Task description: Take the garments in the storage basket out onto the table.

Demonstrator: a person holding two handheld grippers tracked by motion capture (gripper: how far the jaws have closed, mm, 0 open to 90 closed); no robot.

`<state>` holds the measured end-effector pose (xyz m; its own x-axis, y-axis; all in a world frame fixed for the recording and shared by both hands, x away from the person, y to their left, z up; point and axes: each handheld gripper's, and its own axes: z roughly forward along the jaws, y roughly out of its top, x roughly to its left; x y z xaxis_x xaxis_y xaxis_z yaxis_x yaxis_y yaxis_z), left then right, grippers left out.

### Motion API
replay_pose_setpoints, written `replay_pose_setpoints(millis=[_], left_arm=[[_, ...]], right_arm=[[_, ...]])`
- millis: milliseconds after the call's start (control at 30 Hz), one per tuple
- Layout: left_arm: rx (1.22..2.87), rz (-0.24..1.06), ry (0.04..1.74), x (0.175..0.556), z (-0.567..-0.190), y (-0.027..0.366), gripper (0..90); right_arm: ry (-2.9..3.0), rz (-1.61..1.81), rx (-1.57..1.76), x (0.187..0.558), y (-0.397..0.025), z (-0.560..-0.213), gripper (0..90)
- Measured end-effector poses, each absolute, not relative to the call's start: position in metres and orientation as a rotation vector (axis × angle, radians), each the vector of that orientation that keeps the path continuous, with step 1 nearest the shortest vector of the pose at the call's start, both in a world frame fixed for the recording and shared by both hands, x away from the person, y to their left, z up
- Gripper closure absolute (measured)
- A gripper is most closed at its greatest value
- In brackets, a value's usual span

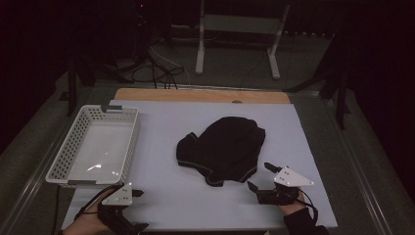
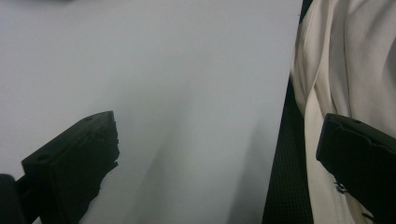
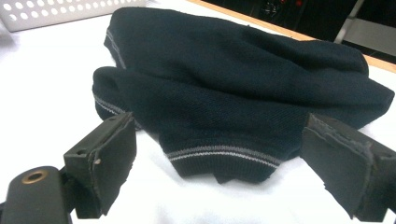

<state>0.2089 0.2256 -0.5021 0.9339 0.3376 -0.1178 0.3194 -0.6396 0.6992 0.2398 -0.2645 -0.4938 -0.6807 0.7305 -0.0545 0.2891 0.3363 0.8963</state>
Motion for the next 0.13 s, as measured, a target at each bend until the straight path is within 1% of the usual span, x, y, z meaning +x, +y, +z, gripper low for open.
replay_pose_setpoints(millis=[133], left_arm=[[2.302,0.032,0.463,0.2095,-0.5017,0.2253,0.0]], right_arm=[[2.155,1.306,0.892,0.2400,-0.2644,-0.4941,11.0]])
